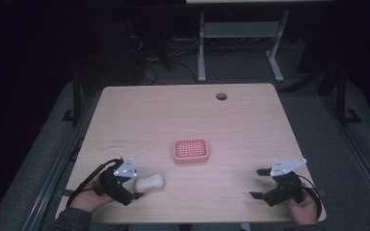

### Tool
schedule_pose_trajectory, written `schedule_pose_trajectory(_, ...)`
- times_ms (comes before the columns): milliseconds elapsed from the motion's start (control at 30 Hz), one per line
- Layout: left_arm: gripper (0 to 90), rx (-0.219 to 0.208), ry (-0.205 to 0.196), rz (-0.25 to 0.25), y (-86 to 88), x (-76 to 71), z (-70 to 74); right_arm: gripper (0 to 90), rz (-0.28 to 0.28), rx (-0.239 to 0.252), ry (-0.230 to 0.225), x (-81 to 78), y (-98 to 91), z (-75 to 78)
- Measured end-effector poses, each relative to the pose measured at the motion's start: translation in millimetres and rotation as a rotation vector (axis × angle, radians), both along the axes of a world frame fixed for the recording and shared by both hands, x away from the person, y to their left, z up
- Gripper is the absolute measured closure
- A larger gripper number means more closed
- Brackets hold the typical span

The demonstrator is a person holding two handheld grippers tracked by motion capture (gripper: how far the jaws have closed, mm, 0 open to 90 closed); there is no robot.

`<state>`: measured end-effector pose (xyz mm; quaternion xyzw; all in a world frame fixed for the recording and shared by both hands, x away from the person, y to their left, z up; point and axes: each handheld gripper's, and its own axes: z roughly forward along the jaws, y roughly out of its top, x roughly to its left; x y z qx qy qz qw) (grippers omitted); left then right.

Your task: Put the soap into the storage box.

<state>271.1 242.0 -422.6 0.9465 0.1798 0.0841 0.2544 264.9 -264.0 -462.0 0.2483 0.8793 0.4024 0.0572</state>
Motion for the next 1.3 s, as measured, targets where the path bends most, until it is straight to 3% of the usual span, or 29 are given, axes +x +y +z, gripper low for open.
schedule_pose_trajectory(367,16.7,-0.005,0.015,-0.012,-6.6,5.0,-1.1,14.1,0.001,-0.002,0.0,0.0,0.7,0.0)
schedule_pose_trajectory(733,17.7,0.018,0.019,-0.032,-16.6,13.7,-2.2,14.1,0.003,-0.004,-0.002,0.1,0.4,-0.1)
schedule_pose_trajectory(1300,27.1,0.047,0.04,-0.056,-30.3,21.6,-6.8,14.1,0.006,-0.006,-0.003,-0.1,1.4,-0.1)
